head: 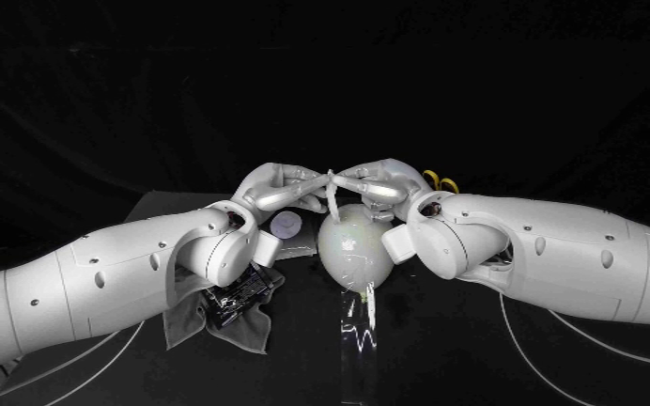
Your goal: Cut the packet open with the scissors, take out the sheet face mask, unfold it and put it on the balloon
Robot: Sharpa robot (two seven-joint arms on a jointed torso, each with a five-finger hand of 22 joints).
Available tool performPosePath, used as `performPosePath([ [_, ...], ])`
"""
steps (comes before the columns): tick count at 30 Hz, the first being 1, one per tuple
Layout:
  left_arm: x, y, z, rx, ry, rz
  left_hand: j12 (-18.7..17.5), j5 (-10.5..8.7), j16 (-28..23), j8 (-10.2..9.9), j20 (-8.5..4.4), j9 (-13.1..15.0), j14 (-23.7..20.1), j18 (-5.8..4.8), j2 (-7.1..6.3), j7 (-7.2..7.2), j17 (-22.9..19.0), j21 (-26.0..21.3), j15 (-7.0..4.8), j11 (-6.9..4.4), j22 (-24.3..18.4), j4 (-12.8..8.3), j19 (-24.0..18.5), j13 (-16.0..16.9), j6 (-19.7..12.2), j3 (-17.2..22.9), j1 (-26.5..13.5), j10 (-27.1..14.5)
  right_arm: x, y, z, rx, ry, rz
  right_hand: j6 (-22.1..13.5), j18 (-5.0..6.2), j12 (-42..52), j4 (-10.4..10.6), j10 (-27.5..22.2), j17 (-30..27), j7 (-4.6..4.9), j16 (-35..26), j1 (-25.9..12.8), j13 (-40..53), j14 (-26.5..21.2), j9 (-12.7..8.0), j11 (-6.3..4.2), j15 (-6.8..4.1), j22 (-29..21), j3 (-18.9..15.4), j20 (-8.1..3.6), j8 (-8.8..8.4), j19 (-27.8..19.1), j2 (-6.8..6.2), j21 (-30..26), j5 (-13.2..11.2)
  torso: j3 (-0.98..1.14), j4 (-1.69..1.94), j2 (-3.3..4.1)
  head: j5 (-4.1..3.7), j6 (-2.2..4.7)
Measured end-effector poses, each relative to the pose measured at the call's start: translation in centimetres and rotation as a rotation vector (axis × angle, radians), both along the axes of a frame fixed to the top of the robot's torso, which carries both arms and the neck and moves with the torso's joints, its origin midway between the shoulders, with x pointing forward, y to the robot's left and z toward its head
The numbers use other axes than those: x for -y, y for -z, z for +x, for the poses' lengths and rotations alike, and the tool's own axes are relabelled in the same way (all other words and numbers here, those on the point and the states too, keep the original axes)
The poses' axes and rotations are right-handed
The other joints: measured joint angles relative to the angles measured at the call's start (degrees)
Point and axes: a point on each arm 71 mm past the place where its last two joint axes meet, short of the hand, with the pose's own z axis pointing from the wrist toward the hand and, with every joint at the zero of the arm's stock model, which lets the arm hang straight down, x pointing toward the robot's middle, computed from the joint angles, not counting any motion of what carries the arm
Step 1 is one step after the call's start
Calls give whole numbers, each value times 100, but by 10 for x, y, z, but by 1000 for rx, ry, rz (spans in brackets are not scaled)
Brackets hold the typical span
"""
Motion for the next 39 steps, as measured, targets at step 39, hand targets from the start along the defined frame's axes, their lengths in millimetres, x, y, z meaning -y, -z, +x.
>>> performPosePath([
  [39,2,0,-1,-21,12,-24,-51,-26,160,102,-123,-5,-245,-30,636,-112,-85,401,-42,-82,293,-413,-208,-94,179,903,694,38,-1,1,1,0,-2,-10,-2,0,-1,-1,12,0,-2,-2,-13,1,12,0,-12,-11,1,1,-9,2,-29,30,-11,7,2,-4,1,-7,-21],
])
